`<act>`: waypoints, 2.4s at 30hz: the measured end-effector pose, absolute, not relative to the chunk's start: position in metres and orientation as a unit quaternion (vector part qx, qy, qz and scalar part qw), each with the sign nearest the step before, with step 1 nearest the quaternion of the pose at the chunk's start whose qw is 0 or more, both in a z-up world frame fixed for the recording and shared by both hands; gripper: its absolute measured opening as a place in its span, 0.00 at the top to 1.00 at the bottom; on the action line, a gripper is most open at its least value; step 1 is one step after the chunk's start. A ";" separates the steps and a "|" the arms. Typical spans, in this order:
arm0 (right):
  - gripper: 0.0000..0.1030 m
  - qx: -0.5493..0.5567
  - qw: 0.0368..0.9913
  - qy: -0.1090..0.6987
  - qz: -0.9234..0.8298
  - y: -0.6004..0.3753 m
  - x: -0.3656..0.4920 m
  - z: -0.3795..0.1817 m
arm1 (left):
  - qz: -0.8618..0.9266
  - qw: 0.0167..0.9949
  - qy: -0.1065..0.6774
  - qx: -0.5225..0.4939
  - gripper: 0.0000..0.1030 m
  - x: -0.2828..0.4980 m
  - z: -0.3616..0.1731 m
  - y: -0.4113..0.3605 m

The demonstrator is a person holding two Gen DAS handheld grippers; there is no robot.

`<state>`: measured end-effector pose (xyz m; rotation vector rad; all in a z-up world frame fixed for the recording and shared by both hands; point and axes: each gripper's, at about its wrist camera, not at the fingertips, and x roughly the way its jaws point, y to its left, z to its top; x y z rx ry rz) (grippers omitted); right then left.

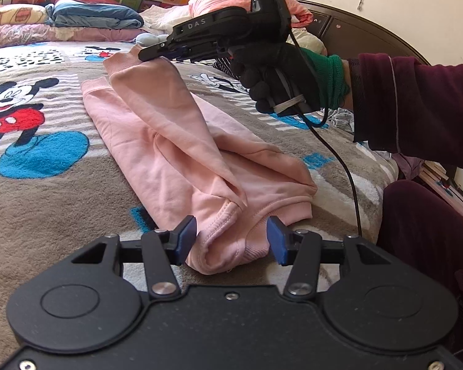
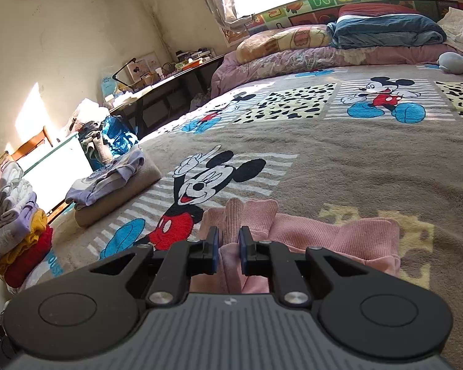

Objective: Fold clothes

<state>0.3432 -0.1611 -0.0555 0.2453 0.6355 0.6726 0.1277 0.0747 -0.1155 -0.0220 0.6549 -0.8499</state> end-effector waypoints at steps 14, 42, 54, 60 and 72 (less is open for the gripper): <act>0.86 0.179 0.892 0.296 0.291 -0.166 0.364 -0.069 | -0.409 0.845 0.345 0.015 0.49 0.130 -0.126 0.068; 0.85 0.094 0.893 0.368 0.239 -0.133 0.401 -0.103 | -0.409 0.824 0.385 -0.076 0.45 0.150 -0.126 0.077; 0.81 -0.048 0.897 0.314 0.308 -0.095 0.355 -0.066 | -0.405 0.824 0.387 -0.084 0.44 0.151 -0.128 0.078; 0.82 -0.133 0.883 0.342 0.293 -0.058 0.367 -0.094 | -0.405 0.818 0.395 -0.103 0.43 0.155 -0.129 0.080; 0.84 -0.169 0.882 0.345 0.273 -0.047 0.368 -0.089 | -0.404 0.822 0.394 -0.079 0.37 0.151 -0.122 0.072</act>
